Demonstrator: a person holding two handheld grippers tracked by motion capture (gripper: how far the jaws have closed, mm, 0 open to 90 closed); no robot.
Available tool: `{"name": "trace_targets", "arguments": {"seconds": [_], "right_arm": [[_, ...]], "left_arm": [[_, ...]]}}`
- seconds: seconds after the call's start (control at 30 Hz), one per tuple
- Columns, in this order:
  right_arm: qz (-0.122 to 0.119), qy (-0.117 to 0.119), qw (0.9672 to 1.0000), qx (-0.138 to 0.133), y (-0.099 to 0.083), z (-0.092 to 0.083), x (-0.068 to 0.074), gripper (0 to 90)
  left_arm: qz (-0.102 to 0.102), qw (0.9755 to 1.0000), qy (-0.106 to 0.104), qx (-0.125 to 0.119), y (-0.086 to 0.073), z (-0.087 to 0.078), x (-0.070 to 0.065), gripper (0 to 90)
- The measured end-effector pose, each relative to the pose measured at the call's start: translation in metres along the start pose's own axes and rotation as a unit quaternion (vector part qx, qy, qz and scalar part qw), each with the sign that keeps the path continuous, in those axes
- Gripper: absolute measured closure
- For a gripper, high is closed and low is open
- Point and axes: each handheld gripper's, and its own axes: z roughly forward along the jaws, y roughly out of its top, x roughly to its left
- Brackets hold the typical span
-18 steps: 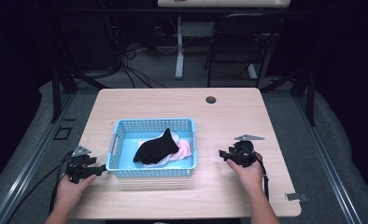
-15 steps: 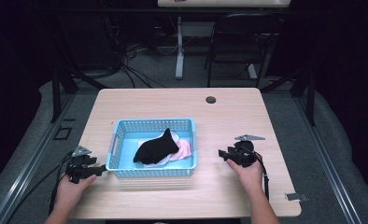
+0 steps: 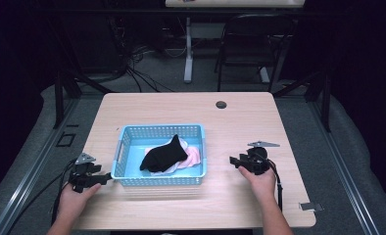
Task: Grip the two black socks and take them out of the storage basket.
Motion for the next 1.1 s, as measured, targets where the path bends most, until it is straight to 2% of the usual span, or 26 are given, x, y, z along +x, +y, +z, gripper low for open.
{"name": "trace_targets", "arguments": {"seconds": [0.23,0.33,0.4,0.53,0.7,0.8,0.83,0.97,1.1], "right_arm": [[-0.007,0.002,1.0000,0.002,0.002,0.000,0.004,47.8],[-0.002,0.004,1.0000,0.002,0.007,-0.003,0.009,46.9],[-0.013,-0.005,0.9999,0.005,0.013,-0.005,0.015,46.9],[-0.030,0.015,0.9994,-0.001,0.027,-0.010,0.029,46.5],[-0.069,0.019,0.9974,0.001,0.043,-0.010,0.048,45.6],[-0.069,0.031,0.9971,-0.005,0.049,-0.010,0.053,45.6],[-0.067,0.048,0.9966,-0.001,0.055,-0.008,0.057,47.1],[-0.089,0.049,0.9948,0.005,0.064,-0.006,0.062,48.4],[-0.092,0.057,0.9941,-0.003,0.070,-0.006,0.067,48.4]], "left_arm": [[0.001,1.0000,0.003,0.001,0.000,0.000,0.000,33.8],[0.001,1.0000,0.004,0.002,-0.001,0.000,0.000,33.8],[-0.002,1.0000,0.004,-0.002,-0.001,-0.001,0.000,33.8],[-0.002,1.0000,0.002,-0.002,-0.001,-0.002,0.000,33.8],[-0.001,1.0000,0.003,0.000,-0.001,-0.001,-0.001,33.8],[-0.002,1.0000,0.002,0.000,-0.001,-0.001,-0.001,33.8],[-0.002,1.0000,0.003,0.000,-0.001,-0.001,-0.001,33.8],[-0.001,1.0000,0.002,0.001,-0.001,-0.001,-0.001,33.8],[-0.001,1.0000,0.002,0.002,-0.001,-0.001,-0.001,33.8]]}}
